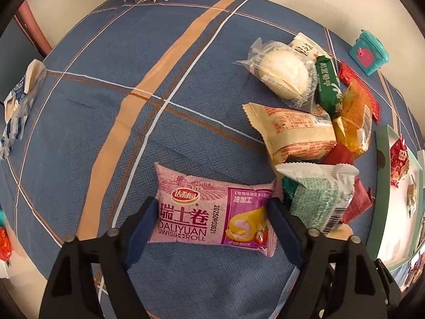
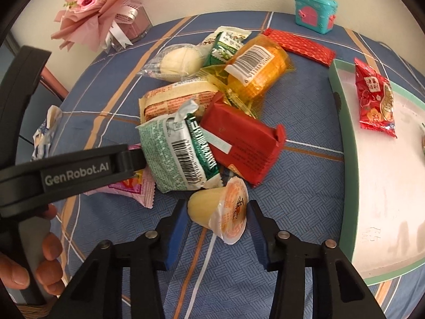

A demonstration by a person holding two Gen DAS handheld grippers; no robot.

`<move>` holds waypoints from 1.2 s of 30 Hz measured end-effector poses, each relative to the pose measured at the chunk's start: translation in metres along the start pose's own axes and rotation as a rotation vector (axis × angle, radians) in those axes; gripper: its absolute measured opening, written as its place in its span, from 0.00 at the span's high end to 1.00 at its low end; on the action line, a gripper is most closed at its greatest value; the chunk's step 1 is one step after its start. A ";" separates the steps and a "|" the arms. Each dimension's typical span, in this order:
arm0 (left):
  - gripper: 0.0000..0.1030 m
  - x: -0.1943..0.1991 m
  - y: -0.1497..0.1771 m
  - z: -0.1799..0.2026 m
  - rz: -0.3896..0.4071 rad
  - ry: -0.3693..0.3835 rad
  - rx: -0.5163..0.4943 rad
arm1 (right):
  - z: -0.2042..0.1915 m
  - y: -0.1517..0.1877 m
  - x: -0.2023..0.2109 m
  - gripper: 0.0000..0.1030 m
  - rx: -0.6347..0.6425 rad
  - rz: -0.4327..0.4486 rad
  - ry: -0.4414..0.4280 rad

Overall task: Organize snacks
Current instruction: 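Grasp the pink swiss roll with left gripper while right grasps yellow jelly cup, then carry both snacks into the white tray and open both grippers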

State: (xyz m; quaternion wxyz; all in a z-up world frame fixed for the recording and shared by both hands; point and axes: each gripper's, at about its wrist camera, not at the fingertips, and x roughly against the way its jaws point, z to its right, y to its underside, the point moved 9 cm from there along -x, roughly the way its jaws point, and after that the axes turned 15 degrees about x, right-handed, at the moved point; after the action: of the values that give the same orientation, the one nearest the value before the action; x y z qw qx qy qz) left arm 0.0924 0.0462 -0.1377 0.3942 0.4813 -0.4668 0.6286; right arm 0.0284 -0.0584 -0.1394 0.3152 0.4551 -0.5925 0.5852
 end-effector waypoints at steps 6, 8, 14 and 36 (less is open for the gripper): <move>0.28 0.009 0.007 0.006 0.007 0.004 0.001 | 0.011 0.001 0.013 0.59 0.002 0.002 0.004; 0.28 0.010 0.007 0.004 0.008 0.007 0.006 | 0.014 0.001 0.016 0.59 0.000 0.001 0.008; 0.29 0.013 0.006 -0.001 -0.002 0.023 0.042 | 0.024 0.004 0.031 0.59 -0.016 0.018 0.000; 0.29 0.085 -0.005 0.012 0.226 0.048 0.031 | 0.101 0.008 0.087 0.59 -0.206 0.092 0.115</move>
State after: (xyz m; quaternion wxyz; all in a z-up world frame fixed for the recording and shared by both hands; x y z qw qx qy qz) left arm 0.0813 0.0399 -0.0528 0.3243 0.4165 -0.4989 0.6874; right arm 0.0032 -0.1736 -0.0757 0.3665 0.3584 -0.6506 0.5603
